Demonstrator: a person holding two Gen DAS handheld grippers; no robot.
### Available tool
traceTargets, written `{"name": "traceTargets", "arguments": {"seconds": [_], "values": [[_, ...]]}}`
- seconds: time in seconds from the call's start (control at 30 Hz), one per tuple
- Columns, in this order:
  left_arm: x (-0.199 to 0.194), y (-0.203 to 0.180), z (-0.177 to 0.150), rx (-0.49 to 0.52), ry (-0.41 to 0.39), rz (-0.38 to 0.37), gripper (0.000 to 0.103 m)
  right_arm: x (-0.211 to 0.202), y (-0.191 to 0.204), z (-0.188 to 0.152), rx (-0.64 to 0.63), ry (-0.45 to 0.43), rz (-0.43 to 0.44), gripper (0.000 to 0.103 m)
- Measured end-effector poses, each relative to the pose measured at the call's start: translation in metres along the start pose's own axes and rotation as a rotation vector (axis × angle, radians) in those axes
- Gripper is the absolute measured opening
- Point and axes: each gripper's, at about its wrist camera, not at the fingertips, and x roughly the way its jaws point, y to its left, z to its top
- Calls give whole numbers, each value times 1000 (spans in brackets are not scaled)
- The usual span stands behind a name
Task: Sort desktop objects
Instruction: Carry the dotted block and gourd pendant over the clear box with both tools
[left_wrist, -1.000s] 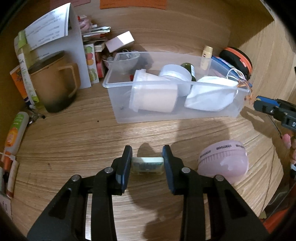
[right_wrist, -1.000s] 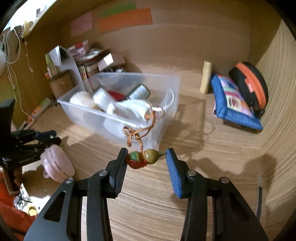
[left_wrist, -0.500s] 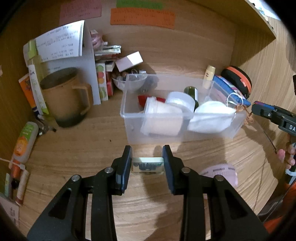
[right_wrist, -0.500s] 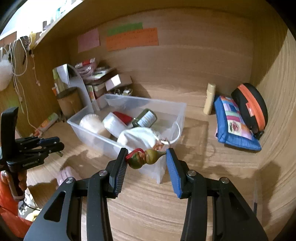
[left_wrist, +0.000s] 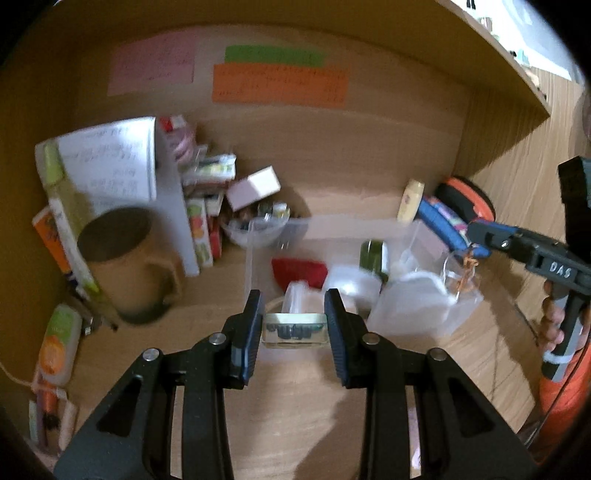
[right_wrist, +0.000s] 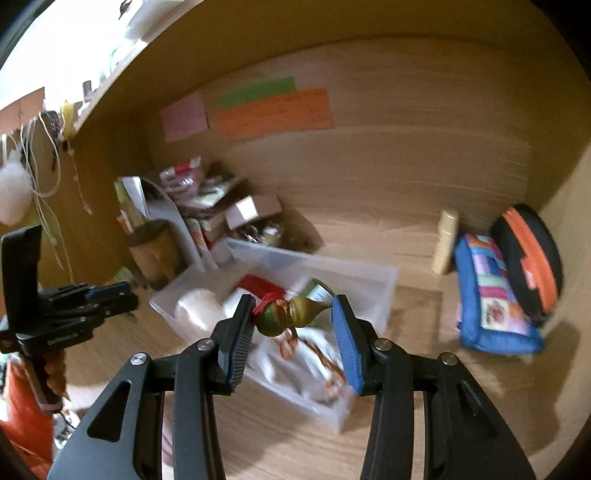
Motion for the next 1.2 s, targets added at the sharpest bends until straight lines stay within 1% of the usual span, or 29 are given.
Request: {"name": "traceTargets", "arguments": {"seconds": [0.17,0.3,0.37,0.5,0.77,0.93,1.07,1.2], "values": [[15,-8,20,12,-10,-16,33,13,5,16,-4,-9,28,39],[31,-14,30,9,4,-36,33,31,8,22,-18,15,25,39],[37,-16,32,5,11,-34,33,40,7,22,-19,26,19,39],[51,-19,34,5,29,-34,33,56,-2,17,2,59,15,39],[83,-14,34,-8,80,-33,33,74,-16,6,29,123,19,39],[101,-12,33,-9,111,-27,33,82,-18,0,33,158,27,39],[109,-10,31,-13,123,-27,33,88,-15,-3,16,169,14,39],[114,-11,28,-5,130,-32,33,98,-12,-8,6,207,17,39]]}}
